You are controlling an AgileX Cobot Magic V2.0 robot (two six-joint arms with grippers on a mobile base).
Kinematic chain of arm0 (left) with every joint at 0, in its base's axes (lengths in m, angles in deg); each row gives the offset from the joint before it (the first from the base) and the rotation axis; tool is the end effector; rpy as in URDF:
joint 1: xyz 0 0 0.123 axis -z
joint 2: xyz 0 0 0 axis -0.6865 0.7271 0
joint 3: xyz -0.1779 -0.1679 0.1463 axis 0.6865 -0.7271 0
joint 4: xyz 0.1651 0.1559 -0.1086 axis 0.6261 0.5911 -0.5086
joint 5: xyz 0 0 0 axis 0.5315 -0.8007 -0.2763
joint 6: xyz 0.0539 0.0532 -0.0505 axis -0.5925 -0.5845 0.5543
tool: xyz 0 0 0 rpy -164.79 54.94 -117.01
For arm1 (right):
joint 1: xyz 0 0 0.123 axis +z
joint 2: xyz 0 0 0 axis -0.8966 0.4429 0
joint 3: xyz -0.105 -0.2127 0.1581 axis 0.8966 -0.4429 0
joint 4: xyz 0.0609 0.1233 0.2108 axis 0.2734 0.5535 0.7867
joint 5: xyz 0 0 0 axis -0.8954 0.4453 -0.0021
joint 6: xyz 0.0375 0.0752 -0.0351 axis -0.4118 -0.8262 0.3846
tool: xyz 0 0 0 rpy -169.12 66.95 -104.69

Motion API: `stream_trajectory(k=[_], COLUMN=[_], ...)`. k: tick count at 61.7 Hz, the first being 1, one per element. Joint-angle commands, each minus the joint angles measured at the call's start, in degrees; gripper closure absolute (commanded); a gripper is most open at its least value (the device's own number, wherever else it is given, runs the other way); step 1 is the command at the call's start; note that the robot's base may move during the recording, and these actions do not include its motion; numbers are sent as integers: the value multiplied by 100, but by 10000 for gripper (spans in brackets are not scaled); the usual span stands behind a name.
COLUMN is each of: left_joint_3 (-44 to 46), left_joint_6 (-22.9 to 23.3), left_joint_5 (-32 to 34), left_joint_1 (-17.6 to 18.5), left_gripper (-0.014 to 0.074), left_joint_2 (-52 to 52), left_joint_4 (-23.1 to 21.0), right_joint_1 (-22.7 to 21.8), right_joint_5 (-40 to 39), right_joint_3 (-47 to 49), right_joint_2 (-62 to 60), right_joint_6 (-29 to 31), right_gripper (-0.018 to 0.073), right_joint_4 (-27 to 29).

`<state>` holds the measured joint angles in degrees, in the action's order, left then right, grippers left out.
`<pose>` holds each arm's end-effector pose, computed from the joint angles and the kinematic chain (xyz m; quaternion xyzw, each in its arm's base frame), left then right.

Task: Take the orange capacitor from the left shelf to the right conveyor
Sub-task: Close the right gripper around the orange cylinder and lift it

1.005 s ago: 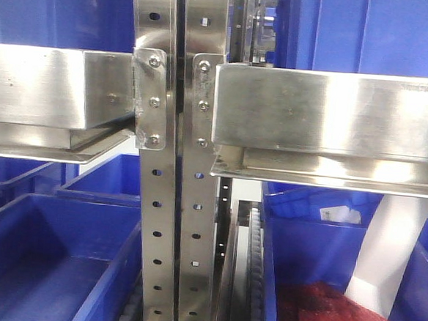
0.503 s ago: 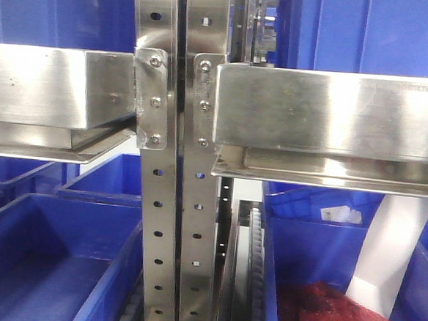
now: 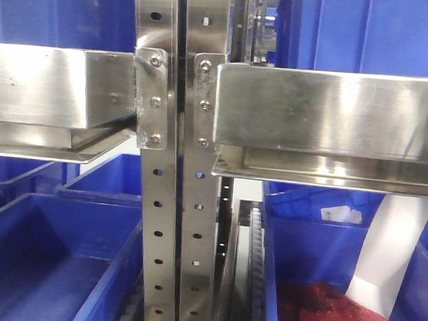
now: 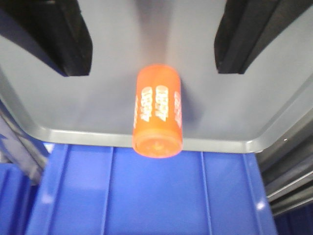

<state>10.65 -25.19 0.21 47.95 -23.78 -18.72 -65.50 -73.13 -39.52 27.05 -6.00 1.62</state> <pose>0.0567 -0.0045 0.1983 -0.0002 0.7022 -0.0573 0.7097 0.1961 -0.0061 0.3040 0.0329 0.7982 0.0064 0.6014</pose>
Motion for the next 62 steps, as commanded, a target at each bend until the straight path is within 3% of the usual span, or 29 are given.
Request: stream_trajectory(k=[1,22,46,52,62], left_joint_3=[37,37,37,37,37], left_joint_6=[8,8,8,8,8], left_joint_5=[507,507,507,507,507], left_joint_1=[-3,-3,-3,-3,-3], left_gripper=[701,701,701,701,701], left_joint_2=[-113,-113,-113,-113,-113], left_joint_4=[0,0,0,0,0], right_joint_1=[-35,-35,-35,-35,-35], right_joint_5=[-961,-1927,-2335,-2377,-2407], right_joint_3=[329,728,1023,1023,1074], right_joint_2=[399,1622,2700,2724,2669], right_joint_6=[25,25,25,25,25], right_gripper=[-57,-57,-49,31,286], right_joint_4=[0,-6,-143,-143,-143])
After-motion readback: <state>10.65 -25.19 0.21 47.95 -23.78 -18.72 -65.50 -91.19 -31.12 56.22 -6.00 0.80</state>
